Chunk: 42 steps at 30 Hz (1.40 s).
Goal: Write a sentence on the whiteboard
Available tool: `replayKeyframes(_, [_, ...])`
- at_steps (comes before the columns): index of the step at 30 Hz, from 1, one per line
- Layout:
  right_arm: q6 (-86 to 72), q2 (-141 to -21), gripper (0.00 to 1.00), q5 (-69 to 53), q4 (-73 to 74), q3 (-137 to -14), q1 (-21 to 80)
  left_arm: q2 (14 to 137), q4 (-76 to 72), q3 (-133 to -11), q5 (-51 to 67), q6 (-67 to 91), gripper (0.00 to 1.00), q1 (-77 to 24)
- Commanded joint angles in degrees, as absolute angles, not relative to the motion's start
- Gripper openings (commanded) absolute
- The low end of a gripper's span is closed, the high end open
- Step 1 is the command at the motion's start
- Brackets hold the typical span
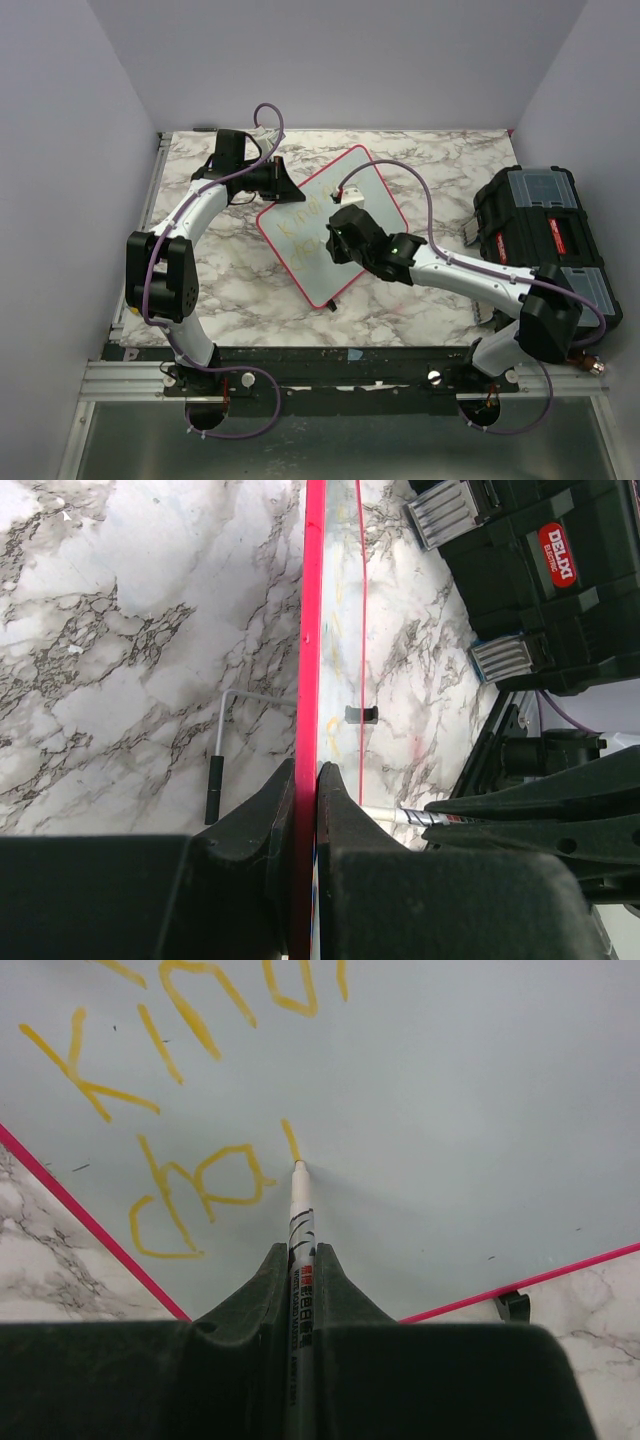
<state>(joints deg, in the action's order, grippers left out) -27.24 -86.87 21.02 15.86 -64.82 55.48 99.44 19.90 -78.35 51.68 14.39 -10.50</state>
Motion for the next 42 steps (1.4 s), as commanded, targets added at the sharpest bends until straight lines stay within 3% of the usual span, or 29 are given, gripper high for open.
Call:
replayKeyframes(1, [-28.69, -86.24, 0.01, 18.99, 16.93, -62.46, 55.55, 98.95, 22.16, -77.03, 47.55, 8.71, 0.00, -11.60])
replayKeyframes(42, [-28.31, -91.41, 0.01, 27.55, 20.56, -72.38, 55.46, 98.81, 22.15, -76.98, 47.55, 8.70, 0.00, -11.60])
